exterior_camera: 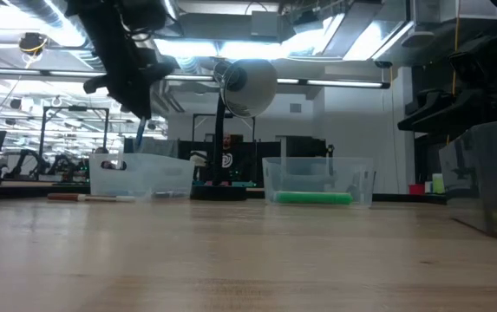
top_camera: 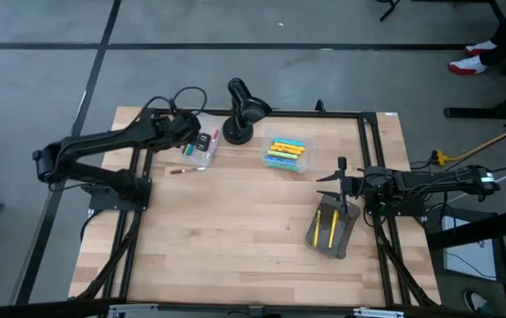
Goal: Pick & Place Markers
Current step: Put the blue marker pen into the left transparent bin, then put the brown marker pen into the left transparent bin
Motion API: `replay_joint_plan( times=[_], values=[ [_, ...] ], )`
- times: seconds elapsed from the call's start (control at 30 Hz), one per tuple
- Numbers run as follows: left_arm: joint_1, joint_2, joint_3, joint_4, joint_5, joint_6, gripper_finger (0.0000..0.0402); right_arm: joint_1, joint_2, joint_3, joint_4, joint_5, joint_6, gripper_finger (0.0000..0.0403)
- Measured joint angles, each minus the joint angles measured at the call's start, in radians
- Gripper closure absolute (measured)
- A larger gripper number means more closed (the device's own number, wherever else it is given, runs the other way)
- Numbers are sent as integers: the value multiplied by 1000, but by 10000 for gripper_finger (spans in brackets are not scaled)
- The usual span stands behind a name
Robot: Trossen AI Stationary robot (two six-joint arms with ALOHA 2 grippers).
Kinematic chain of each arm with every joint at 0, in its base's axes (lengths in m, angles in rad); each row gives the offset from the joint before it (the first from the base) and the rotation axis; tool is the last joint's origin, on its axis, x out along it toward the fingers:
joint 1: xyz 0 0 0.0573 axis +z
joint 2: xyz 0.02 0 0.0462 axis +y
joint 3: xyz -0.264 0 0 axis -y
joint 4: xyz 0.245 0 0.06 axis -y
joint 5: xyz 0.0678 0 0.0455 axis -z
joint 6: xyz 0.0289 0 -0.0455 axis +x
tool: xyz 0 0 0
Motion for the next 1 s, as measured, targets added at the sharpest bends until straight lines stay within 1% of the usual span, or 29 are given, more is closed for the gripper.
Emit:
replay_joint_plan(
  times=[0.2, 0.4, 0.57, 0.73, 0.87, 1.0],
  values=[
    [36, 68, 0, 0, 8, 44, 354, 0, 0, 0, 0, 0, 0, 240],
    [67, 114, 0, 1, 8, 90, 318, 0, 0, 0, 0, 0, 0, 240],
    [66, 116, 0, 1, -2, 136, 283, 0, 0, 0, 0, 0, 0, 240],
    [63, 115, 0, 1, -9, 138, 254, 0, 0, 0, 0, 0, 0, 240],
    [43, 112, 0, 1, -10, 147, 242, 0, 0, 0, 0, 0, 0, 240],
    [9, 100, 0, 0, -33, 173, 240, 0, 0, 0, 0, 0, 0, 240]
  ],
)
